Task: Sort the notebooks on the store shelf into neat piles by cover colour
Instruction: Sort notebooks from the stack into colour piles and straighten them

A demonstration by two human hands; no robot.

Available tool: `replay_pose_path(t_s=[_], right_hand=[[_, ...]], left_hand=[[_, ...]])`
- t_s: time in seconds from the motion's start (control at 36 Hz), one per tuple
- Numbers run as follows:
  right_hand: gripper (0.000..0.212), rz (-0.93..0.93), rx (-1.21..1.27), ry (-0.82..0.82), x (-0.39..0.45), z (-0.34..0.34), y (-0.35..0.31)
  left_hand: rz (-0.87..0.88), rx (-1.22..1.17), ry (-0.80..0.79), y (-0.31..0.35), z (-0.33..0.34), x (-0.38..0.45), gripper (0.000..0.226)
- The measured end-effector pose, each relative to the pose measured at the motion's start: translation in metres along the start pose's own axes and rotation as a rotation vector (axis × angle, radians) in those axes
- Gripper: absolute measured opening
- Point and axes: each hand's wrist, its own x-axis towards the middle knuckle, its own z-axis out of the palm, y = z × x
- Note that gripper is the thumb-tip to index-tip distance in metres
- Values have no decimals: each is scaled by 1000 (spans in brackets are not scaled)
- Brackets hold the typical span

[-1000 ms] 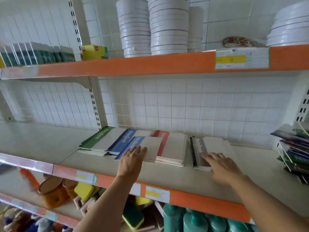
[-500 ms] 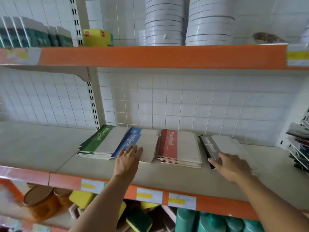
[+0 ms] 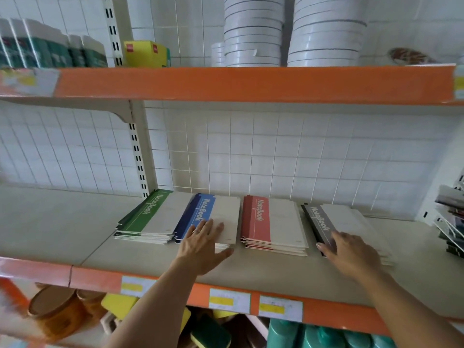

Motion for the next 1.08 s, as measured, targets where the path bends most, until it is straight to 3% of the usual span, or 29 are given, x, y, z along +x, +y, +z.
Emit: replay_pose_path(t_s=[0.06,0.14,0.33,0.44,0.5,0.86,1.08], right_hand=[[44,5,1,-3,0,0,0],[46,-3,-11,-31,0,0,0],[46,-15,-33,-11,-9,-6,2],[49,-23,-59,6,-25,-14,9],[51,-11,-67,4,-33,-18,16],[69,39,23,-10,-108,-25,98],[57,-27,-55,3,-155,-62,173]], left_hand=[[-17,-8,-1,0,-1,3,135],[-34,-13,28,1,0,7,139],[26,-54,117,25,-9,5,125],[109,-83,155,50,-17,4,62],[130,-100,157,64,-17,3,52],[261,-30,160,201,-15,-18,47],[290,-107,204,301,-21,-52,49]])
